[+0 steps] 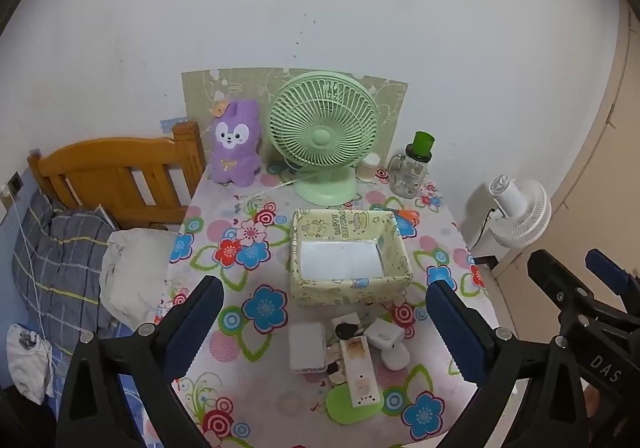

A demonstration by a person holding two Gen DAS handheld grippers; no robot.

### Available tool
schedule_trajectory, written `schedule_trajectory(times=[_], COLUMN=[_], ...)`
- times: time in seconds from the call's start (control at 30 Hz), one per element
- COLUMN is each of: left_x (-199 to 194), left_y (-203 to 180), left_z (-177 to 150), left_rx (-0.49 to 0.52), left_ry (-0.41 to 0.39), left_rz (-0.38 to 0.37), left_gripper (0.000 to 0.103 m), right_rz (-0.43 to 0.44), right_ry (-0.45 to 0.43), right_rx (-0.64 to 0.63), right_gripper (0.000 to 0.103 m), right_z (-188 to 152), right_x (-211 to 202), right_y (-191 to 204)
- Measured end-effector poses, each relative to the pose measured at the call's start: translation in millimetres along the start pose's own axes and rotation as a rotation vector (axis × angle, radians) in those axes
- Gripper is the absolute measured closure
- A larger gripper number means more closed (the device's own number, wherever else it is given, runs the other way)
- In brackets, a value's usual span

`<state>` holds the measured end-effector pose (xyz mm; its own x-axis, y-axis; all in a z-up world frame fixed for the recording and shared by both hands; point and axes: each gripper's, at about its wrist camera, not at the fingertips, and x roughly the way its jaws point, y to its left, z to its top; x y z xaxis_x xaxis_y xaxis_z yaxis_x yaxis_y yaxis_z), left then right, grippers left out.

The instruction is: Organize rigid objects

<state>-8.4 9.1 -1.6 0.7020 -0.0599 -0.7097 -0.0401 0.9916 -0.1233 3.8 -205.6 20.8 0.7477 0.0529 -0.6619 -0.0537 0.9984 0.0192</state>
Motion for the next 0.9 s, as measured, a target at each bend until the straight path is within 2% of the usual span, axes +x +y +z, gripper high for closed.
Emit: schedule_trajectory(times=[0.13, 0.37, 0.9], left_x=[-2.7, 3.3, -3.8], left_y=[-3.0, -2.7, -8.5], left_z=[0.2, 0.9, -3.4], left_rx=[0.023, 0.006, 0.022], left_ry=[-0.014, 0.028, -0.014], left_rz=[0.001, -0.014, 0.024], left_gripper=[0.001, 0.001, 0.002], right_rz=[-0.009, -0.011, -0.003], right_ry=[-0.004, -0.01, -0.012], right_rx=[0.003, 0.009, 0.002], right_gripper=[0.002, 0.002, 0.002], right_z=[-2.6, -10.8, -13.1], right_x=[-1.3, -0.8, 0.8], right_y=[3.9, 1.3, 2.7])
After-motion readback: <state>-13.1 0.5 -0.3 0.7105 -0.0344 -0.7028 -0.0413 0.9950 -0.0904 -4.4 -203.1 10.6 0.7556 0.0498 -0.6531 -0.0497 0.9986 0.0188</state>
